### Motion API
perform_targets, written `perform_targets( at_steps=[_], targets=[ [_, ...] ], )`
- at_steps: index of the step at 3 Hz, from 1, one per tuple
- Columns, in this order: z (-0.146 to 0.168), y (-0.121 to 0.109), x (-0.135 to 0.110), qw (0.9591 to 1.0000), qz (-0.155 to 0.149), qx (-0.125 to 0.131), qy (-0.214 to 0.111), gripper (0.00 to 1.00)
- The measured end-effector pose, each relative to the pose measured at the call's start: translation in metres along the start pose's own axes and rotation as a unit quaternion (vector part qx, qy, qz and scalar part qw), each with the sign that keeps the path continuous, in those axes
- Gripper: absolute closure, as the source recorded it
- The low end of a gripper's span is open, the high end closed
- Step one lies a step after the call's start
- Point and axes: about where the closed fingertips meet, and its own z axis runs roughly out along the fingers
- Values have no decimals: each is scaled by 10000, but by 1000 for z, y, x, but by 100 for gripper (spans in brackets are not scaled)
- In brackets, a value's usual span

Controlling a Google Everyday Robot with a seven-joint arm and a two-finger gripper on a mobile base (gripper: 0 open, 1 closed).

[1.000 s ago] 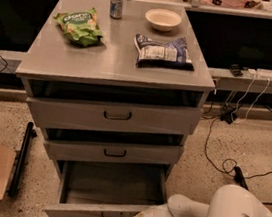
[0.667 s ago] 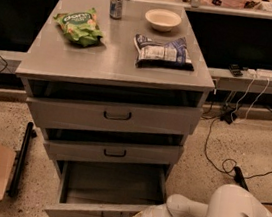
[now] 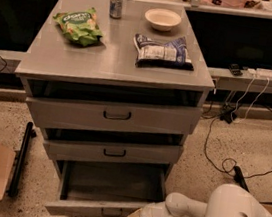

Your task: Close bottom drawer

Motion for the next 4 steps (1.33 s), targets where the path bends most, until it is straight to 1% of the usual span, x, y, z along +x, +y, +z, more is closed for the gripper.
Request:
perform_targets(
  at_steps=[3,4],
  targets=[
    [1,-29,-26,9993,-278,179,-198,100],
    [0,-34,-32,9989,-338,215,-231,100]
  ],
)
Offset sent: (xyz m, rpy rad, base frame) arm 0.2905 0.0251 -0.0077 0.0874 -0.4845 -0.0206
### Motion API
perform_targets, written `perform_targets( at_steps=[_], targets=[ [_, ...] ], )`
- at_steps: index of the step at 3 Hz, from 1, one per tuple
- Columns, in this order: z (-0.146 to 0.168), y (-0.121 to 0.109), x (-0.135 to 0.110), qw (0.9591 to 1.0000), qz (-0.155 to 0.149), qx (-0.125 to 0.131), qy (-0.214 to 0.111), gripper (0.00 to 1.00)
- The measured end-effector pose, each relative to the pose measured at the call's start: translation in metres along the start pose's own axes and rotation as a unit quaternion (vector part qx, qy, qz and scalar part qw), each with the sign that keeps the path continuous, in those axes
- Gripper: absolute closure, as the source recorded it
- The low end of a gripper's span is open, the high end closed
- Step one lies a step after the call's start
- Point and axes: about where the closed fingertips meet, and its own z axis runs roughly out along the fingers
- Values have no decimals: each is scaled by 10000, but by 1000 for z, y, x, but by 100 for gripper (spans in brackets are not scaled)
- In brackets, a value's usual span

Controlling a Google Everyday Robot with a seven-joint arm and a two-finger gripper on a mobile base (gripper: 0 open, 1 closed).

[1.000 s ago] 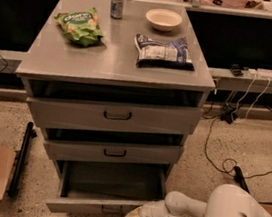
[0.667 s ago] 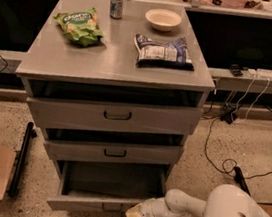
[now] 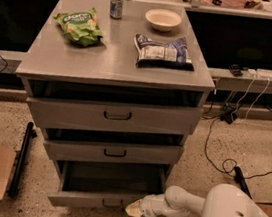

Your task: Close bottom drawer

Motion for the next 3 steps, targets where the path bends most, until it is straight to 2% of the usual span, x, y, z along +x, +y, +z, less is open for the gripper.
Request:
perform_targets(
  at_steps=[1,3],
  targets=[
    [0,0,0,10000,0,0,0,100],
    [7,-12,-9,9998,-148,156,-35,100]
  ],
)
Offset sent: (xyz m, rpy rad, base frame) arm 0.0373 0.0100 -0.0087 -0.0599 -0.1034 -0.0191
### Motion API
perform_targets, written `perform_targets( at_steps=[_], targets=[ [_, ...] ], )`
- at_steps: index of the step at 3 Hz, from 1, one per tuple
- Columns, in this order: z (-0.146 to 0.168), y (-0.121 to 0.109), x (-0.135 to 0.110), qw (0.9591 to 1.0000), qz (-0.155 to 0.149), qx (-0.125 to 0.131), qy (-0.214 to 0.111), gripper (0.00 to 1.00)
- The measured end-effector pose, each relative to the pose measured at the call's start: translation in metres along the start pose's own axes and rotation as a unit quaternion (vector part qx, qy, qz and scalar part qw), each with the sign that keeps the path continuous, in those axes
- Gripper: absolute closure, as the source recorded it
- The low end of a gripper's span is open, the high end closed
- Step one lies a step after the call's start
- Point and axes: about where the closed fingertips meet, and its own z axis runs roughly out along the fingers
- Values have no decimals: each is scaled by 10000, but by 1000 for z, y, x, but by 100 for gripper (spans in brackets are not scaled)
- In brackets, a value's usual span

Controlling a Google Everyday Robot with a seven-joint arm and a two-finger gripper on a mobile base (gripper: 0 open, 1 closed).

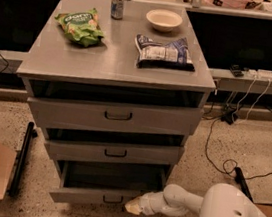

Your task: Close bottom drawer

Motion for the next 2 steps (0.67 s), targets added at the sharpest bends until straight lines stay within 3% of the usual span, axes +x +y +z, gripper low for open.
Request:
perform_targets(
  at_steps=[2],
  targets=[
    [3,-12,-8,9999,-87,87,-80,100]
  ],
)
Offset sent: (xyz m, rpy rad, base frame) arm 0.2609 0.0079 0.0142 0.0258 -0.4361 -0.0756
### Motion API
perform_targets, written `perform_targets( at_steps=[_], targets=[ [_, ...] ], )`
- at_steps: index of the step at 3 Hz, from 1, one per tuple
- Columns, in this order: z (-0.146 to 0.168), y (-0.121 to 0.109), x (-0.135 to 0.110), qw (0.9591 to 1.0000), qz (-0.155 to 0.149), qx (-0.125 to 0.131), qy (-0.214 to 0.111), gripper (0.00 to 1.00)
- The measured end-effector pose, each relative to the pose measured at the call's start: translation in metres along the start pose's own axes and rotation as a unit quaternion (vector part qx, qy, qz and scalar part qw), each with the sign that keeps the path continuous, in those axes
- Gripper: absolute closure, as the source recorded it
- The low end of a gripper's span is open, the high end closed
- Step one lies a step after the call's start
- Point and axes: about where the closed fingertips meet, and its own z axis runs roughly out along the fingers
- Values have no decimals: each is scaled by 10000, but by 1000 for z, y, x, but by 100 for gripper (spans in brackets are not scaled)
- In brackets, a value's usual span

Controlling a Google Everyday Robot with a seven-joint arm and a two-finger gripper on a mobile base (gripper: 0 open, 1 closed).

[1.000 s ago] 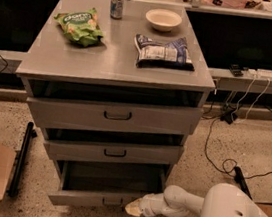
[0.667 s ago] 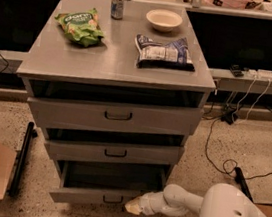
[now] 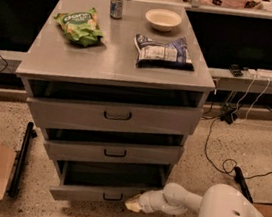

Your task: Close bottom drawer

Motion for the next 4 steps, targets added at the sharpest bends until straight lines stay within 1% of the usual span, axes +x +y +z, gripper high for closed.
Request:
perform_targets(
  at_steps=[2,3,4],
  targets=[
    [-2,-24,-19,9996,-192,180,-130,100],
    [-2,-24,-19,9996,-192,180,-130,100],
    [2,-29,-22,9992,-273,234,-156,100]
  ],
)
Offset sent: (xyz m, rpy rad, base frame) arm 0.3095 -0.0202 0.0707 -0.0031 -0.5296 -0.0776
